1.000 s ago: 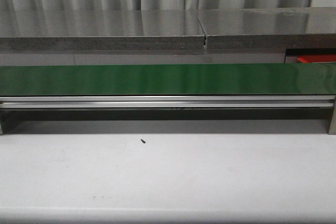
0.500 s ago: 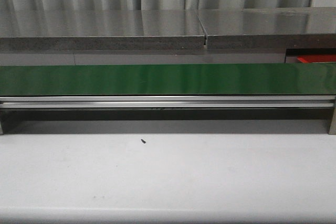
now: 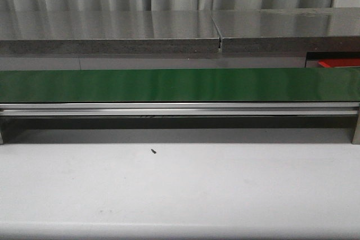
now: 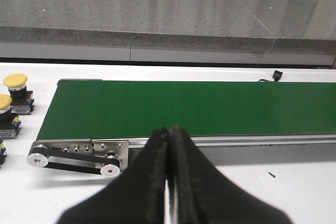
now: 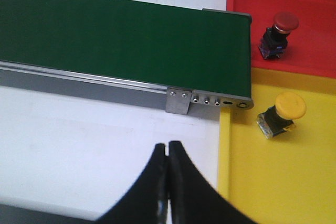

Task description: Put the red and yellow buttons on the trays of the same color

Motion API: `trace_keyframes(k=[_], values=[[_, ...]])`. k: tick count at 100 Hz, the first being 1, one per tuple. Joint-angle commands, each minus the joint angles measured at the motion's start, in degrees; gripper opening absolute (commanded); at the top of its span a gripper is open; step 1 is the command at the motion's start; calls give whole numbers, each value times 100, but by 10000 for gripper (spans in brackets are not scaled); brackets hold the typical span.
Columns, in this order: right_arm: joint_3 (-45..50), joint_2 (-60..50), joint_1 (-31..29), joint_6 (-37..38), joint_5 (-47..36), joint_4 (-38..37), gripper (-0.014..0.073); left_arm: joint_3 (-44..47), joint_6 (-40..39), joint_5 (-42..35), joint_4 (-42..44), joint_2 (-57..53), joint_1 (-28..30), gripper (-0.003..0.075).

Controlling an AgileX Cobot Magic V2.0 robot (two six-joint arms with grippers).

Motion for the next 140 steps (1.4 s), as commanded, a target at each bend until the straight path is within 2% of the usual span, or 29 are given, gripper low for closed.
trace_keyframes(k=[1, 21, 28, 35, 50, 58, 72, 79, 107, 140], values=[[-134, -6, -2, -53, -305, 94, -67, -152, -13, -283, -94, 47, -29, 72], [-134, -6, -2, -53, -305, 94, -67, -152, -13, -218, -94, 47, -29, 433], [-134, -6, -2, -53, -305, 94, -67, -152, -13, -239, -94, 47, -29, 521], [-134, -6, -2, -53, -305, 94, -67, -152, -13, -251, -94, 47, -29, 564], [-134, -6, -2, -53, -305, 94, -67, -226, -61, -178, -94, 87, -29, 564], [-134, -6, -2, -53, -305, 94, -67, -453, -522, -3, 112, 249, 7, 564], [-134, -6, -2, -53, -305, 94, -67, -1109, -1728, 428, 1298, 883, 239, 564], [-134, -6, -2, -53, -305, 94, -67, -1508, -2018, 662, 1767, 1332, 406, 557], [-134, -6, -2, -53, -305, 94, -67, -2923, -2083, 1264, 1780, 3228, 1255, 555], [-134, -6, -2, -53, -305, 94, -67, -3608, -2083, 1215, 1522, 5045, 2226, 555]])
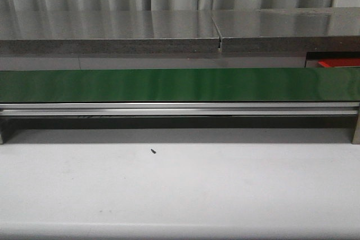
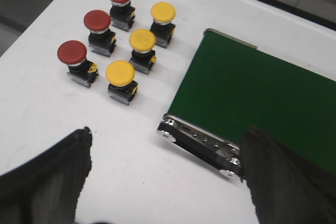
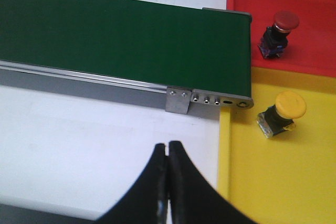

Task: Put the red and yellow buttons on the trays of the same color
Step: 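Grasp another yellow button with the left gripper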

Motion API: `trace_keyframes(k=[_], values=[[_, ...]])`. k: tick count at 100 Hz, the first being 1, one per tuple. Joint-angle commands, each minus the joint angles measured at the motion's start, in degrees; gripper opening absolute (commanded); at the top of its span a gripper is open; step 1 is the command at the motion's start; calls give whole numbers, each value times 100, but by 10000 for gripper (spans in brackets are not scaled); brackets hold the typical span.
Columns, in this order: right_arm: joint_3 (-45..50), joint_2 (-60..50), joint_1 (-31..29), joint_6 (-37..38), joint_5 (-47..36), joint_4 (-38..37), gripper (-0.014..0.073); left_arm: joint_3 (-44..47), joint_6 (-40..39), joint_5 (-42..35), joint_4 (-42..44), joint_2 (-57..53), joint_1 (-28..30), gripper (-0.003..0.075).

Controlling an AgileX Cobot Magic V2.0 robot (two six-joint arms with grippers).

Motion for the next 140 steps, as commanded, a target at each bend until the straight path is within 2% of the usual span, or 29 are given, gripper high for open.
trace_keyframes(k=[1, 43, 86, 140], values=[[-134, -6, -2, -53, -318, 94, -67, -274, -56, -360, -125, 347, 252, 555], [-134, -6, -2, -53, -318, 94, -67, -701, -46, -602, -194, 2052, 766, 555], [-134, -6, -2, -53, -318, 94, -67, -1620, 78, -439, -257, 3255, 778, 555], [-134, -6, -2, -53, -318, 94, -67, -2202, 101, -414, -316, 4126, 778, 555]])
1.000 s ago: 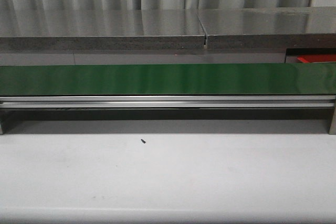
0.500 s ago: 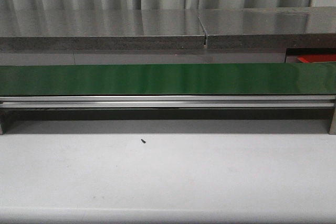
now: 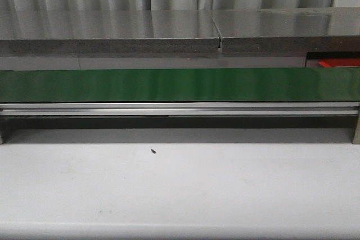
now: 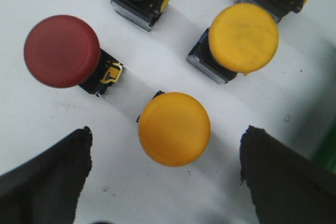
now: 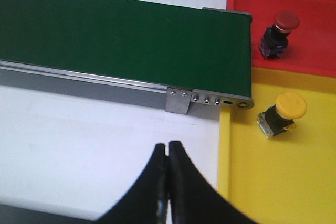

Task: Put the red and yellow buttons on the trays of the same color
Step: 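Grasp another yellow button with the left gripper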

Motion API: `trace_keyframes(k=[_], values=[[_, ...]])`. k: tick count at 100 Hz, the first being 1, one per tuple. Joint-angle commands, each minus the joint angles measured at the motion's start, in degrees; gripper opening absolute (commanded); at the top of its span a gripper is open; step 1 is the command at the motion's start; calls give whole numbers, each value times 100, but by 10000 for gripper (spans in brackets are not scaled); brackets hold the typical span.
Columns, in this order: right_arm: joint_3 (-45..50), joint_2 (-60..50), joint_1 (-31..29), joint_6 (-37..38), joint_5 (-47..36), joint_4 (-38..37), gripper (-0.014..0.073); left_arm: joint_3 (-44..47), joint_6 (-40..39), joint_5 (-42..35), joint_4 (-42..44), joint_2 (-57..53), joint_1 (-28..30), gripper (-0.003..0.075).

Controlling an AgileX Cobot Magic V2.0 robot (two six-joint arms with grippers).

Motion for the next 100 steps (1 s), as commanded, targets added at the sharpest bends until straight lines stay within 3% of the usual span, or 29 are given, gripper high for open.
trace_keyframes(k=[1, 34, 42, 89, 100], values=[[-134, -6, -2, -53, -318, 94, -67, -200, -9, -175, -59, -153, 14, 555], [-134, -6, -2, -53, -318, 94, -67, -200, -9, -385, -83, 13, 14, 554], [-134, -6, -2, -53, -318, 94, -67, -200, -9, -385, -82, 13, 14, 525], [-134, -6, -2, -53, -318, 94, -67, -200, -9, -357, -248, -70, 14, 12], [-134, -6, -2, -53, -318, 94, -67, -200, 23, -254, -248, -288, 14, -19]])
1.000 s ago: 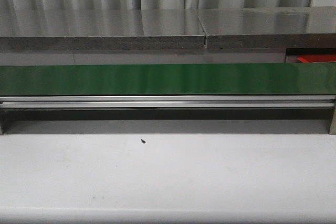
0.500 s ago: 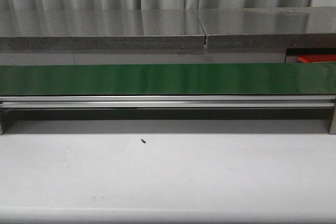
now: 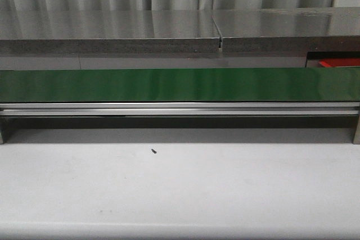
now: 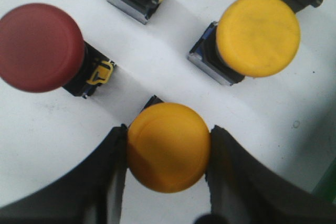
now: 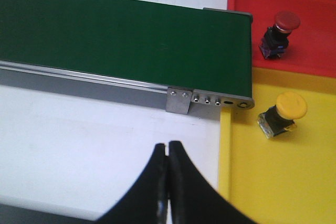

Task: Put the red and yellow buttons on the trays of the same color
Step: 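Grasp another yellow button with the left gripper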

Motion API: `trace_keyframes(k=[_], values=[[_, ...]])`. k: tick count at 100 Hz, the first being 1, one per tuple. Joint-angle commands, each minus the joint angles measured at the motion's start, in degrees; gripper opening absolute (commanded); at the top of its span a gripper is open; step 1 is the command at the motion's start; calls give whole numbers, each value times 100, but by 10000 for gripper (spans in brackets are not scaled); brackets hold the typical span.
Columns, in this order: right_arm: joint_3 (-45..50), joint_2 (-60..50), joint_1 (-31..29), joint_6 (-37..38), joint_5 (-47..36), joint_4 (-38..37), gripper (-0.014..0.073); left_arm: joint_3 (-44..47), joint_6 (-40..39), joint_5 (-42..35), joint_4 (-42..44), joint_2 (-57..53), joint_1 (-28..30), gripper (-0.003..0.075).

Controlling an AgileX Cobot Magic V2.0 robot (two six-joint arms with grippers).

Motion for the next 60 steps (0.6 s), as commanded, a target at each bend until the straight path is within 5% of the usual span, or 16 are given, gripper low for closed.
trace_keyframes(k=[1, 41, 60], values=[[-134, -6, -2, -53, -318, 94, -67, -167, 43, -111, -69, -551, 14, -19], [-134, -6, -2, -53, -318, 94, -67, -167, 1401, -35, -1574, -1815, -181, -19], [-134, -6, -2, -53, -318, 94, -67, -167, 1528, 42, -1623, -1771, -649, -19]])
